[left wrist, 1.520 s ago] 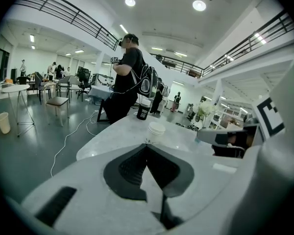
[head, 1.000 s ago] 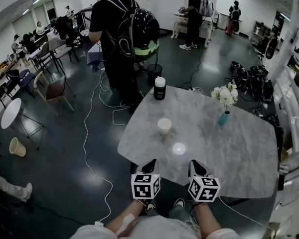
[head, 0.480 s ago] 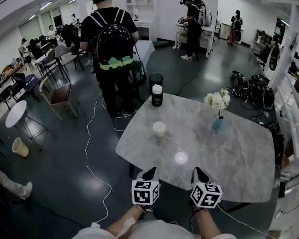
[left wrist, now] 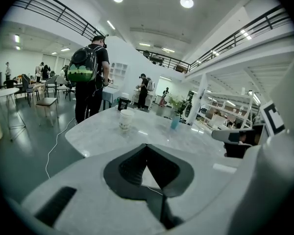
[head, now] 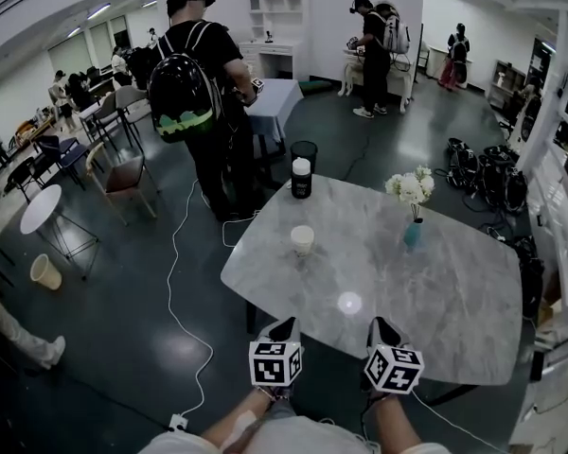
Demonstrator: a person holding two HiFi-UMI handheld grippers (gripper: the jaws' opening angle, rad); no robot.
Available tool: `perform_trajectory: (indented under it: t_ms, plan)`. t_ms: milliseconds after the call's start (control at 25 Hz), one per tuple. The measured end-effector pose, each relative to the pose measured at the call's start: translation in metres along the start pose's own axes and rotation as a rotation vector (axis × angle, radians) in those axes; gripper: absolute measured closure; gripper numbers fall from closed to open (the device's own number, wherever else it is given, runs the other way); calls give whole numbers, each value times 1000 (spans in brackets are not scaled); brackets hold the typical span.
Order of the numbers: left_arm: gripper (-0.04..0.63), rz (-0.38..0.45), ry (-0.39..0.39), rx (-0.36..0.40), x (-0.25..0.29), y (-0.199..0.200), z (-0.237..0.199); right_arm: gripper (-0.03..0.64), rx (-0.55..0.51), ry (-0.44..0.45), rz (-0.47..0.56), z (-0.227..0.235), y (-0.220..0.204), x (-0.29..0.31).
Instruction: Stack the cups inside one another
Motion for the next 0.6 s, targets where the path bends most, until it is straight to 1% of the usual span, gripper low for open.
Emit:
perform_trajectory:
  t_ms: [200,400,600]
  plan:
    - [600,4,6,9,5,1,2,601,-8,6,0,3,-3,2]
    - [600,1,3,16,5,3,3,609,-42,-5,2,-1,-1,3]
    - [600,8,0,27,8,11,3,609,-37,-1,4,-3,4,9]
Point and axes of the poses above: the fingertips, and each gripper's own axes: x forward along the fingers, z to its right, y out of its top, the point moved 10 cm from there along -x, backward along the fingers, and after that the axes turned 6 degrees about -x, right-handed, at the moved point
